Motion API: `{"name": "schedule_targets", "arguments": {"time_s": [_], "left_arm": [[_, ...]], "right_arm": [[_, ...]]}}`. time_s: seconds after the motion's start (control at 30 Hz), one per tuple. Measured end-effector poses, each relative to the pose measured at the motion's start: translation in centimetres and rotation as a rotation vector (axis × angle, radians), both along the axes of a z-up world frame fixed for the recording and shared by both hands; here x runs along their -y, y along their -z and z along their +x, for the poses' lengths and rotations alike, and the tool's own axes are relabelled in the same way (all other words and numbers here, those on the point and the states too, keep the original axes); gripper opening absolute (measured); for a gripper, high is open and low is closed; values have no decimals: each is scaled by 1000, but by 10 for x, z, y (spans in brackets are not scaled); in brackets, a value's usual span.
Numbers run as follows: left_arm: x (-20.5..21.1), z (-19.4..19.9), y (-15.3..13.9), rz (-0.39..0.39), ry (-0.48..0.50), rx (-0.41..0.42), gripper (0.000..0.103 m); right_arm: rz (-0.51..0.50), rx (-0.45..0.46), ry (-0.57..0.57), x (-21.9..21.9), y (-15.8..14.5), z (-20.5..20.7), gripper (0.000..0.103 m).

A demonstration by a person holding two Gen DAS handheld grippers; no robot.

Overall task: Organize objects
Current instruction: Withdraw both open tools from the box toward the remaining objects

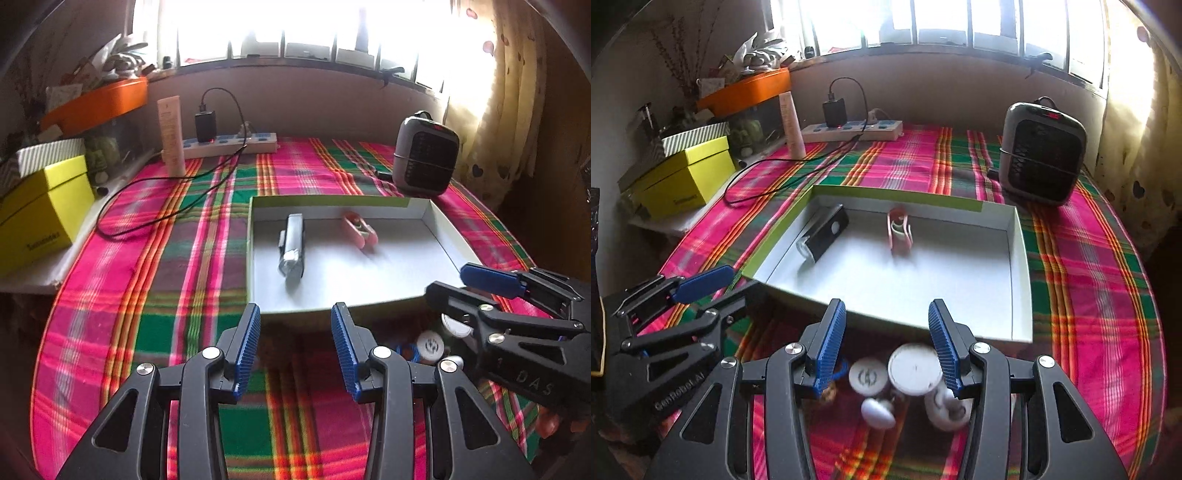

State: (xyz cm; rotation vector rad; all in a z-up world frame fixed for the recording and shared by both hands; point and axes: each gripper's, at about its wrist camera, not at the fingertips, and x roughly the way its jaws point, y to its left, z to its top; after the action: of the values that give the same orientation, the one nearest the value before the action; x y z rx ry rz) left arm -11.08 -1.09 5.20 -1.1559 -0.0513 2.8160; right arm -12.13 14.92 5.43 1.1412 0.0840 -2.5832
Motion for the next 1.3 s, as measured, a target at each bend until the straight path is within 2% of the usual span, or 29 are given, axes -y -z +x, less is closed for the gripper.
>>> {"name": "schedule_targets", "arguments": {"time_s": [0.2,0.6,1.07,1.3], "left_arm": [[14,14,6,2,-16,0,39],[20,29,24,23,24,28,39],[18,12,38,35,33,75,40],[17,4,38,36,34,77,40]], "right_arm": [[-6,-18,9,-6,4,21,48],[-9,-35,21,-17,15,51,48],[-22,-6,24,-27,30,65,48],[-19,24,-18,-20,38,59,48]]}}
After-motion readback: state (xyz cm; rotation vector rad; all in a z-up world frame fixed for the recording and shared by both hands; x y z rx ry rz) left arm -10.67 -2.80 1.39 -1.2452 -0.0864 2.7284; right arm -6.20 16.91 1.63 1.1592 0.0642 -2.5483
